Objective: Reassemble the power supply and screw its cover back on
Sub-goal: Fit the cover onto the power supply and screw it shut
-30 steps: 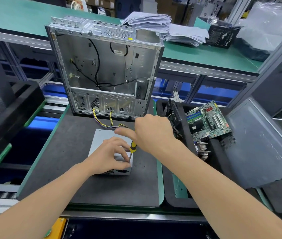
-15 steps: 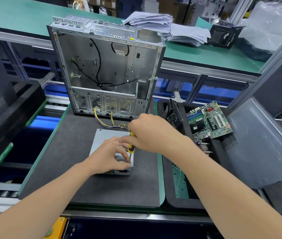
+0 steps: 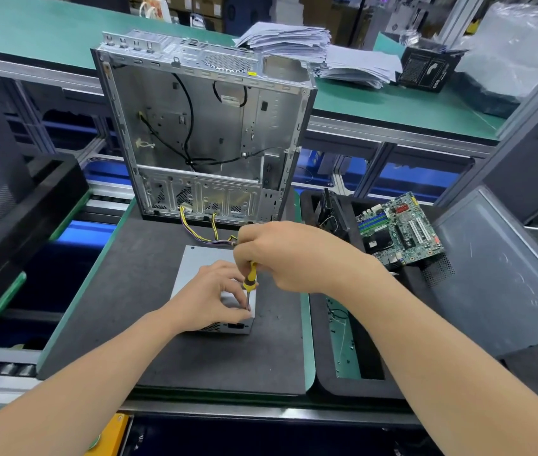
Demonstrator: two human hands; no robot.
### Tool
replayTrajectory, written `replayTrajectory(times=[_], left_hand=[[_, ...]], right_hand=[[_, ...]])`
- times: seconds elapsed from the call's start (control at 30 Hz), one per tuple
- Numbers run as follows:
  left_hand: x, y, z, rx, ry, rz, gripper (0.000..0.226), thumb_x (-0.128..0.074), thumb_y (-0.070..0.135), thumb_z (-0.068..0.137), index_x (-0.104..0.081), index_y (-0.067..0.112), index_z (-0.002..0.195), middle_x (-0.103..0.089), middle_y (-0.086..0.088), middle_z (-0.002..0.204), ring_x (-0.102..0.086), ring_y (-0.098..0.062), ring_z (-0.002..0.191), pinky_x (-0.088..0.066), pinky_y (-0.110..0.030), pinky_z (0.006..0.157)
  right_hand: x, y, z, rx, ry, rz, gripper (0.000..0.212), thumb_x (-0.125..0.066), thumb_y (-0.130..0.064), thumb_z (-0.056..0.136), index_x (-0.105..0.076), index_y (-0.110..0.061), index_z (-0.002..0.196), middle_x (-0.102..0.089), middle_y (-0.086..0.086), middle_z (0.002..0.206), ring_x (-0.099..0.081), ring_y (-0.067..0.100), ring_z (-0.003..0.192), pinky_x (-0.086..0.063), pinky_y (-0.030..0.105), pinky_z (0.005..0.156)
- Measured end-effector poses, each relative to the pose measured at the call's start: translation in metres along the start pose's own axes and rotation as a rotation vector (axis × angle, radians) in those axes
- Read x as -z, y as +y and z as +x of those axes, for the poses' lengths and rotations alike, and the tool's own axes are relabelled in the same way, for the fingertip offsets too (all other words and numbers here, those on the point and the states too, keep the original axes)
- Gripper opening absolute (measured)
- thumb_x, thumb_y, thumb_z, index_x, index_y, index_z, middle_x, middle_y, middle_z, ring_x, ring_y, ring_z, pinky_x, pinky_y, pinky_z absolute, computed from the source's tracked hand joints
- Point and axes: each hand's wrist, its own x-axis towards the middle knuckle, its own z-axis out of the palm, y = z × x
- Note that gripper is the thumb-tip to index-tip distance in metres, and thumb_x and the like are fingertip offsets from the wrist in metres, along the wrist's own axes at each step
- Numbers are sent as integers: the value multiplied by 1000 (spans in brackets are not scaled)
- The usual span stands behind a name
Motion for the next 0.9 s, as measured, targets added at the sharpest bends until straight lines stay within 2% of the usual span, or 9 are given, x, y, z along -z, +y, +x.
replayTrajectory(times=[0.1, 0.2, 0.37, 0.47, 0.53, 0.63, 0.73, 0.8, 0.9], left_hand=[[0, 1, 0, -14, -2, 24, 12, -91, 35, 76, -81, 31, 75, -71, 15, 113, -53, -9, 119, -43, -50, 100], [0, 0, 1, -22, -4, 26, 11, -91, 36, 77, -80, 32, 75, -71, 15, 111, -56, -14, 120, -44, -52, 99], [-2, -4, 1, -12, 17, 21, 12, -92, 36, 75, -81, 34, 75, -71, 16, 112, -56, -11, 122, -43, -52, 101], [-3, -4, 1, -5, 14, 24, 12, -92, 37, 74, -81, 34, 75, -70, 19, 113, -54, -8, 123, -43, -51, 101], [-3, -4, 1, -8, 2, 21, 12, -92, 36, 75, -81, 33, 75, -69, 21, 113, -54, -8, 121, -44, -50, 100], [-2, -3, 1, 10, -5, -12, 11, -91, 34, 76, -80, 33, 75, -66, 26, 112, -53, -8, 119, -44, -49, 101], [-1, -1, 1, 6, -3, 15, 11, -92, 34, 75, -81, 32, 77, -68, 22, 110, -53, -7, 121, -42, -50, 102], [-1, 1, 1, -8, -3, 31, 10, -91, 33, 76, -81, 31, 77, -70, 20, 111, -52, -5, 119, -42, -48, 102], [-1, 1, -1, 9, 0, 12, 10, -90, 32, 77, -81, 34, 76, -70, 18, 114, -51, -4, 119, -41, -47, 103]], right_hand=[[-5, -1, 5, -123, 58, -2, 15, -58, -32, 103, -67, -22, 110, -59, -1, 102, -61, 26, 91, -52, 40, 72], [-13, -1, 12, -276, 124, -36, 52, -49, -60, 102, -59, -14, 82, -48, 2, 72, -54, 29, 70, -32, 32, 52], [-21, -9, 16, -514, 275, -13, 78, -37, -83, 92, -33, -16, 52, -36, 0, 53, -32, 18, 45, -16, 29, 49], [-24, -11, 18, -578, 326, -18, 79, -32, -83, 93, -35, -16, 51, -37, 0, 52, -35, 21, 45, -17, 29, 49], [-25, -6, 12, -451, 287, -40, 72, -35, -77, 98, -54, -17, 63, -50, 0, 67, -48, 25, 55, -26, 31, 52], [-13, 0, 0, -92, 97, 37, 22, -54, -42, 103, -67, -26, 111, -56, -8, 111, -56, 17, 85, -45, 35, 66], [-9, 2, -2, -48, -50, 86, 19, -61, -13, 98, -64, -23, 113, -55, -7, 108, -54, 18, 97, -53, 44, 77], [-11, -2, 1, -115, 10, 56, 12, -59, -23, 101, -65, -20, 110, -58, -2, 96, -59, 24, 95, -52, 42, 70], [-18, -4, 6, -243, 124, 24, 48, -52, -56, 101, -60, -14, 79, -45, 0, 66, -52, 28, 63, -28, 31, 48]])
